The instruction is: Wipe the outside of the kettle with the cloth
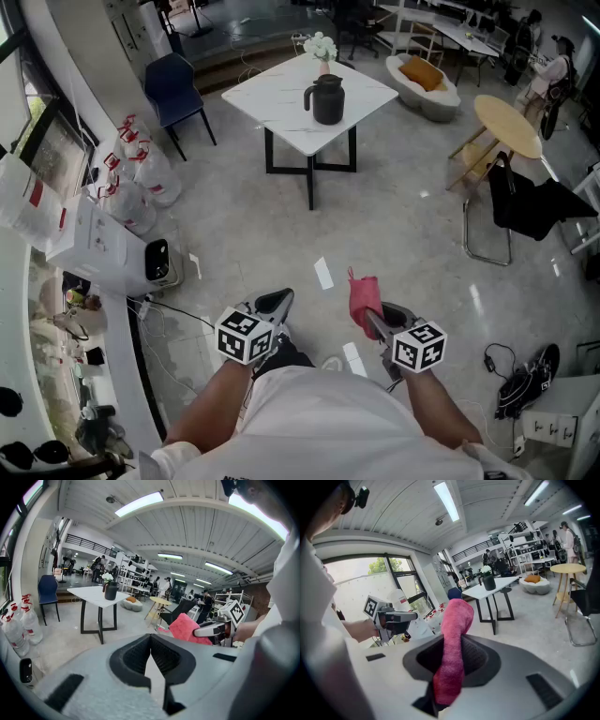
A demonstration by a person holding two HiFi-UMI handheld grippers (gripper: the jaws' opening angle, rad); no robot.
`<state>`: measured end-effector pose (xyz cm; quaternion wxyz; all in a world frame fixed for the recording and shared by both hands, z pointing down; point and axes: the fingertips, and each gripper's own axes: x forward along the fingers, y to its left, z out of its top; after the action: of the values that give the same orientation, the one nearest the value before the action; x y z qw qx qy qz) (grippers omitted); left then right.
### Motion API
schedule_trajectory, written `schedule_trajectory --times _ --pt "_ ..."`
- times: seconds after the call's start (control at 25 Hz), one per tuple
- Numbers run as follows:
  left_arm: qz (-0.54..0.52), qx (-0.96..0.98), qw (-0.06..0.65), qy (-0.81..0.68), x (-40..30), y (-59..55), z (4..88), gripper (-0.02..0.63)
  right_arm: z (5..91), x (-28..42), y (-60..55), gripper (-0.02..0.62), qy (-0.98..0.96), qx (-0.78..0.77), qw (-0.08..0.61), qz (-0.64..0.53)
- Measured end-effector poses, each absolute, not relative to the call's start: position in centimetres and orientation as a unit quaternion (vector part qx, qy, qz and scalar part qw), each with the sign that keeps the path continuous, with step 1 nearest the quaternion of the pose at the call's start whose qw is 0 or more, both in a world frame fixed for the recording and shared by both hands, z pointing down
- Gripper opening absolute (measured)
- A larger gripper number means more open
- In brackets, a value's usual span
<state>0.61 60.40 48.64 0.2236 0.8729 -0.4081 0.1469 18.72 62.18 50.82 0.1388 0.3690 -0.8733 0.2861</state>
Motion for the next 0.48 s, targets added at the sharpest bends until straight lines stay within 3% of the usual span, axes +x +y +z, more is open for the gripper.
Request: schedule_trajectory --times 0.48 --pt "0.152 0.873 0.232 -0.402 -0.3 59.1 49.7 0.000 51.7 17.6 60.8 0.095 -0.873 0.368 0.143 0.287"
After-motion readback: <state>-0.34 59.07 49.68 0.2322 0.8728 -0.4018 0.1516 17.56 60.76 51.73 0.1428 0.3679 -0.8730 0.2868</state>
